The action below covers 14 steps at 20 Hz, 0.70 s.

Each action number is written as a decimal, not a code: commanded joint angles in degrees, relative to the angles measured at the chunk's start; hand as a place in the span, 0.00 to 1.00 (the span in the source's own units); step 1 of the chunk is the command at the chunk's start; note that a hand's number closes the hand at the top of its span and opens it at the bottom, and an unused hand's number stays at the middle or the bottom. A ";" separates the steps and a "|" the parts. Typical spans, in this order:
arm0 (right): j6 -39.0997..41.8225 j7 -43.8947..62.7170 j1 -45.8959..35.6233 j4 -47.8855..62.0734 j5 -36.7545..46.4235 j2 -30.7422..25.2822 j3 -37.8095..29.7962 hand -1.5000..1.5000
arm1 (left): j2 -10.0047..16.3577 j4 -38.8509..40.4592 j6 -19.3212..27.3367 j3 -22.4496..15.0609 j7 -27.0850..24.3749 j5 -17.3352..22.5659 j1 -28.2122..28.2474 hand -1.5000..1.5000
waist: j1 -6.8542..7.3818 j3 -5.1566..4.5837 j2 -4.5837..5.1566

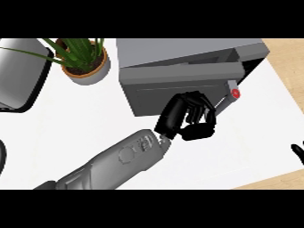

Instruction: Pick up the milk, place it into the microwave and close the microwave

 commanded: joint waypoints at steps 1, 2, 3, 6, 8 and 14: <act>-1.01 1.84 -0.51 -1.94 -1.56 -0.91 -0.42 0.00 | 0.02 3.79 0.32 2.55 -2.00 3.88 -4.02 1.00 | -0.83 -0.02 0.22; -1.10 2.13 -1.14 -1.43 -2.05 -1.44 -1.05 0.00 | 0.02 5.04 -0.54 3.56 -2.49 5.02 -4.33 1.00 | -0.57 -0.01 0.56; -1.67 2.80 -1.90 -2.22 -1.83 -1.20 0.00 0.00 | 0.02 5.29 0.01 2.87 -3.52 5.44 -4.28 1.00 | -0.60 -0.05 0.68; -2.34 3.19 -2.19 -1.68 -2.91 -1.40 -1.00 0.00 | 0.02 7.81 -1.64 5.66 -4.29 8.48 -6.92 1.00 | -1.02 0.02 1.03; -2.21 3.81 -2.33 -2.53 -3.96 -2.39 -1.84 0.00 | 0.02 7.73 -1.88 4.57 -5.50 10.28 -6.18 1.00 | -1.68 0.02 0.79; -2.50 4.75 -3.04 -3.09 -5.46 -3.08 -2.28 0.00 | 0.02 9.58 -2.74 5.72 -6.82 14.28 -7.20 1.00 | -2.47 0.08 1.17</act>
